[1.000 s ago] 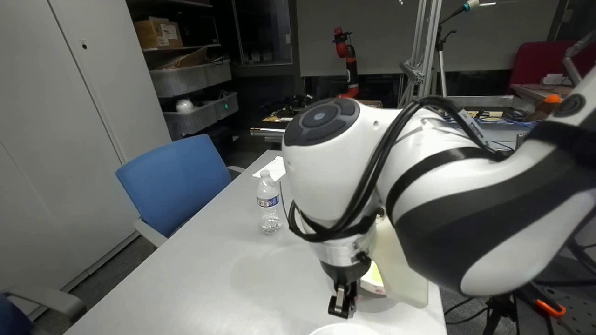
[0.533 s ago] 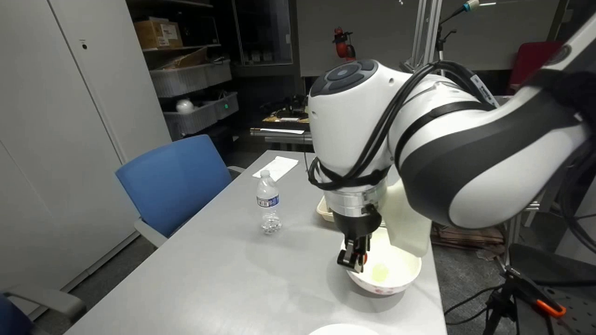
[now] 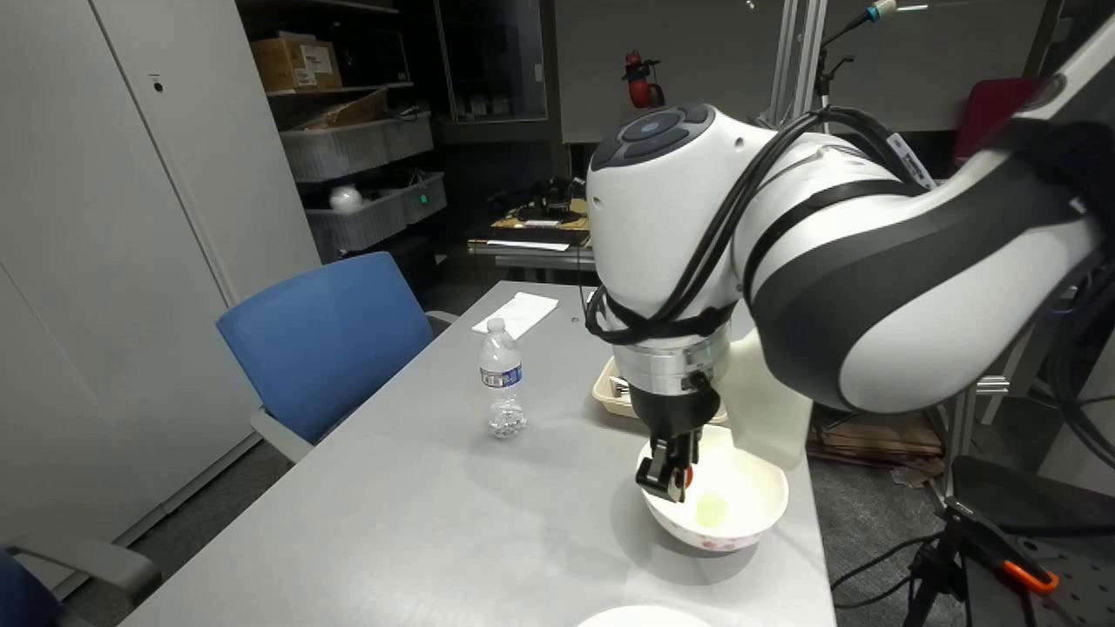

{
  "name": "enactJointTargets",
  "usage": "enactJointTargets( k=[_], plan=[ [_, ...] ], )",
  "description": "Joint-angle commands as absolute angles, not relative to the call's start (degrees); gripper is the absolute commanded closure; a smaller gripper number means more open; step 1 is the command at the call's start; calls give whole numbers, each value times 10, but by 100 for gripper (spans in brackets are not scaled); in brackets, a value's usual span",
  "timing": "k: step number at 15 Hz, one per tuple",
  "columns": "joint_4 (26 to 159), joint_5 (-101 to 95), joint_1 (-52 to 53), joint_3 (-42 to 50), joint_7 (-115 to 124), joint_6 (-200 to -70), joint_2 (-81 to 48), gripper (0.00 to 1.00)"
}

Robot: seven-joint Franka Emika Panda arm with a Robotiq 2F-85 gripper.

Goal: Pick the red ball and put it in the bowl

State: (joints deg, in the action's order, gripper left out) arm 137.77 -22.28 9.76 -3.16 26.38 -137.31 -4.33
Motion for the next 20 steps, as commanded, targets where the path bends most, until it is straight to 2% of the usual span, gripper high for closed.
enactJointTargets(
  k=[1, 20],
  plan=[
    [1377, -222, 91, -38, 263, -1372, -43, 82],
    [1371, -142, 33, 4, 230, -1428, -114, 82]
  ],
)
